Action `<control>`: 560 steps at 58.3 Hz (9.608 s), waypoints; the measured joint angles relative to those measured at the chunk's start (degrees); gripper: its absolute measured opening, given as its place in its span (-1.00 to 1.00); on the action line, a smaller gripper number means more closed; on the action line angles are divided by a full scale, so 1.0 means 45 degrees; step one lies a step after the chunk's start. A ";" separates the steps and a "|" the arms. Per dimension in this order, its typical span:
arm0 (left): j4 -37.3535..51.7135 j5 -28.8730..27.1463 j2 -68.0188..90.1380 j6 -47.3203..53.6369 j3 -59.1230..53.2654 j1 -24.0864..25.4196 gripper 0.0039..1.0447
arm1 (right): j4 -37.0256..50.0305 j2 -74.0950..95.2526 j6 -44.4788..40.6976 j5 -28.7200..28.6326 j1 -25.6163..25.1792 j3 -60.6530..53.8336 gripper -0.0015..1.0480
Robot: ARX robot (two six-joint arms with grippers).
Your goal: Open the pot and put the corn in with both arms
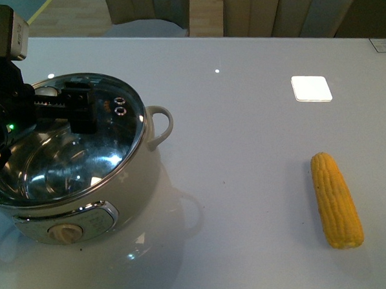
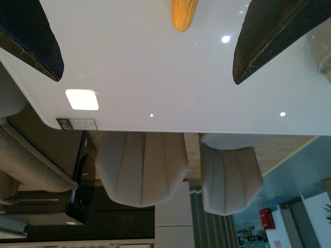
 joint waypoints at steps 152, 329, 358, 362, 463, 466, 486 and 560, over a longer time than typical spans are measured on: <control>0.1467 0.1311 0.3128 0.0826 0.2671 0.9015 -0.21 | 0.0000 0.0000 0.0000 0.0000 0.0000 0.0000 0.83; 0.0583 0.3162 -1.0414 -0.0656 -0.5984 0.4265 -0.94 | 0.0000 -0.0005 -0.0005 -0.0019 0.0000 0.0000 0.83; -0.3065 0.1336 -1.5586 -0.0617 -0.7504 0.2322 -0.94 | 0.0000 -0.0005 -0.0005 -0.0024 0.0000 0.0000 0.83; -0.3672 0.1282 -1.6286 -0.0622 -0.7592 0.2283 -0.94 | 0.0000 -0.0005 0.0000 -0.0015 0.0000 0.0000 0.83; -1.3104 0.1253 -2.6121 -0.0617 -0.7737 0.2273 0.05 | 0.0000 -0.0010 -0.0005 -0.0019 0.0000 0.0000 0.83; -1.3104 0.1253 -2.6121 -0.0617 -0.7737 0.2273 0.22 | 0.0000 -0.0005 -0.0005 -0.0019 0.0000 0.0000 0.83; -1.3109 0.1253 -2.6121 -0.0588 -0.7737 0.2273 0.87 | 0.0000 -0.0005 -0.0005 -0.0019 0.0000 0.0000 0.83; -1.3109 0.1253 -2.6131 -0.0588 -0.7737 0.2273 0.87 | 0.3575 2.2056 0.2754 0.0612 0.2064 0.4901 0.83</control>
